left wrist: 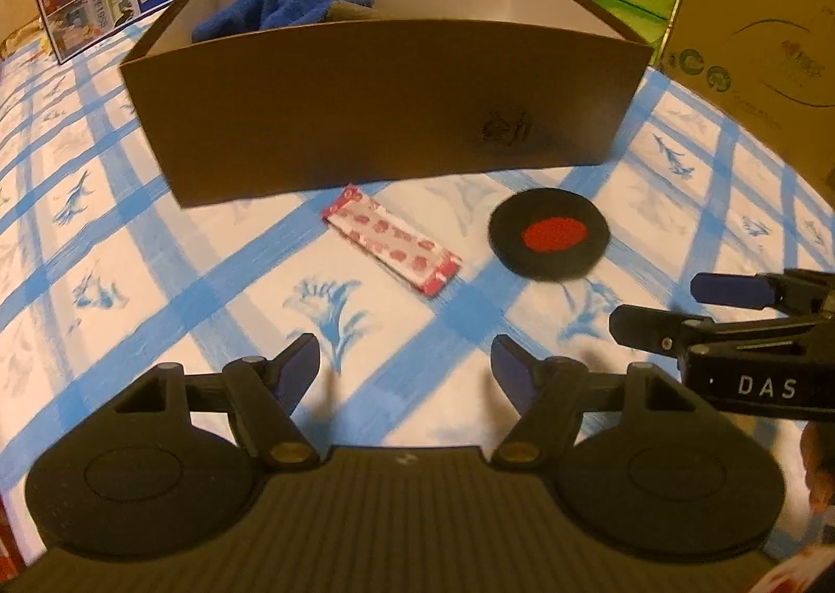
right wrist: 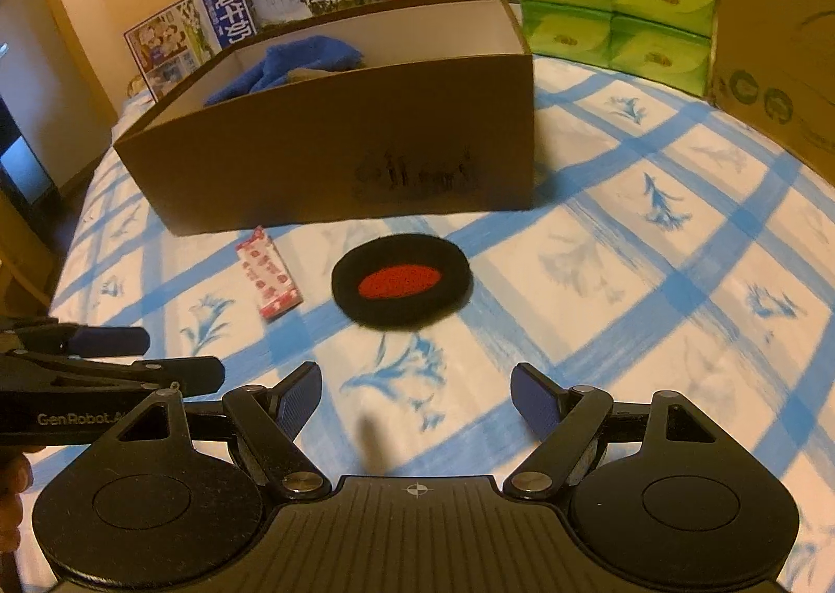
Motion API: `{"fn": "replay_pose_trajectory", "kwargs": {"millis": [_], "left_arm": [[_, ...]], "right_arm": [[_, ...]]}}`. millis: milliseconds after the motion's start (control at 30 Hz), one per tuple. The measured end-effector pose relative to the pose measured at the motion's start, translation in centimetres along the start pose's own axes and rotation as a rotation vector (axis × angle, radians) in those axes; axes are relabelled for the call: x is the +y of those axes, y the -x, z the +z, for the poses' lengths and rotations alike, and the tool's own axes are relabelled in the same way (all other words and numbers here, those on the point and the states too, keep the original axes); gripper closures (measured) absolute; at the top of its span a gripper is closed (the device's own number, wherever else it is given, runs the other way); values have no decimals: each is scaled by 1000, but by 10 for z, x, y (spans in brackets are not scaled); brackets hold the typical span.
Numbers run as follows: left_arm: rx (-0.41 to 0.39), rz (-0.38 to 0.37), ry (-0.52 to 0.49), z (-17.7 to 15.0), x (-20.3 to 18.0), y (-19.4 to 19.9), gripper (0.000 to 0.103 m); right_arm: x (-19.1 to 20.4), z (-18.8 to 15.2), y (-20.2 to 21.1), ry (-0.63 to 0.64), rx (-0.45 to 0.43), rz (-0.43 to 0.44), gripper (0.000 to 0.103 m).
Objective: Organize soft objects
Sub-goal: 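Close the right tool on the black red-centred pad while the left tool approaches the packet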
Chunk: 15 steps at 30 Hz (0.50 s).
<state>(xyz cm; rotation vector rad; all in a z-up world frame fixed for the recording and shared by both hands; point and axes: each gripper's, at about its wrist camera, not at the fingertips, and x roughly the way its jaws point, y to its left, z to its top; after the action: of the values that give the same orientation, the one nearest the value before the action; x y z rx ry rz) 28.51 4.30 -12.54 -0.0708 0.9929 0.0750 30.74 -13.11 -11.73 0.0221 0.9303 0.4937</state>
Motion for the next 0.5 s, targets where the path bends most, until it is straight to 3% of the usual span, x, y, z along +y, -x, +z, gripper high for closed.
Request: {"fn": "replay_pose_trajectory", "kwargs": {"millis": [500], "left_arm": [[-11, 55, -17, 9, 15, -43, 37]], "right_arm": [[1, 16, -53, 128, 11, 14, 24]]}}
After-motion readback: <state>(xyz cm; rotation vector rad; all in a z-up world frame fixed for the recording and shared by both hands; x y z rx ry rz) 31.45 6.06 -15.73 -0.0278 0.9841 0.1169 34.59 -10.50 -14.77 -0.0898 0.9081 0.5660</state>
